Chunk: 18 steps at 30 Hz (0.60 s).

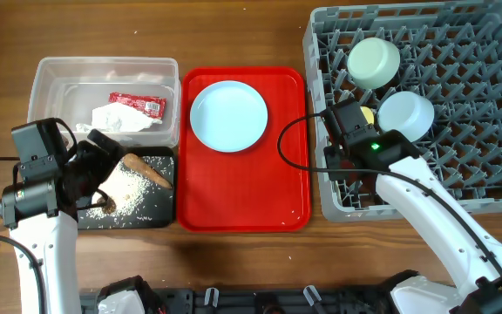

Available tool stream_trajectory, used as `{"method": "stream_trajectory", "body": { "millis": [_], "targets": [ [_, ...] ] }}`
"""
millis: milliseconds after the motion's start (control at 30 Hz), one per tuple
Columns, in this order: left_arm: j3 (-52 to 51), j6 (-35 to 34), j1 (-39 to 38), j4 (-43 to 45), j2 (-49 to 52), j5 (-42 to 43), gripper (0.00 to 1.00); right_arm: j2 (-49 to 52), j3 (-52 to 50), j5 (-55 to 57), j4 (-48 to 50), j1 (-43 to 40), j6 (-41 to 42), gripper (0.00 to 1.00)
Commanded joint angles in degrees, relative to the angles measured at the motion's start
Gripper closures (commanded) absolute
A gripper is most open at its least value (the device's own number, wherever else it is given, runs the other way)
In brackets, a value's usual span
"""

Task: Sort waste into correct bins and load items into the dishwasher rack
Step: 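Carry the white spoon to the dish rack and release it, then move the right gripper to the light blue plate and grasp its rim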

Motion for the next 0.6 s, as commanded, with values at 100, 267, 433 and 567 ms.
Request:
{"method": "stream_trajectory", "body": {
  "millis": [100, 267, 433, 567],
  "targets": [
    [0.1, 0.0, 0.3, 0.0, -0.2, 0.3, 0.0, 0.4, 0.1, -23.7, 10.1, -0.2, 2.9, 0.7],
    [0.1, 0.0, 0.3, 0.0, -0.2, 0.3, 0.0, 0.5, 0.1, -49.9, 25.4, 1.4, 6.3, 0.2],
    [0.1, 0.0, 0.3, 0.0, -0.2, 0.3, 0.0, 1.9, 0.1, -51.6, 39.0, 5.9, 11.7, 0.12],
    [0.1, -0.4, 0.3, 0.0, -0.2, 0.3, 0.0, 6.0, 0.1, -41.7, 46.5, 13.2, 6.7, 0.32]
  ]
}}
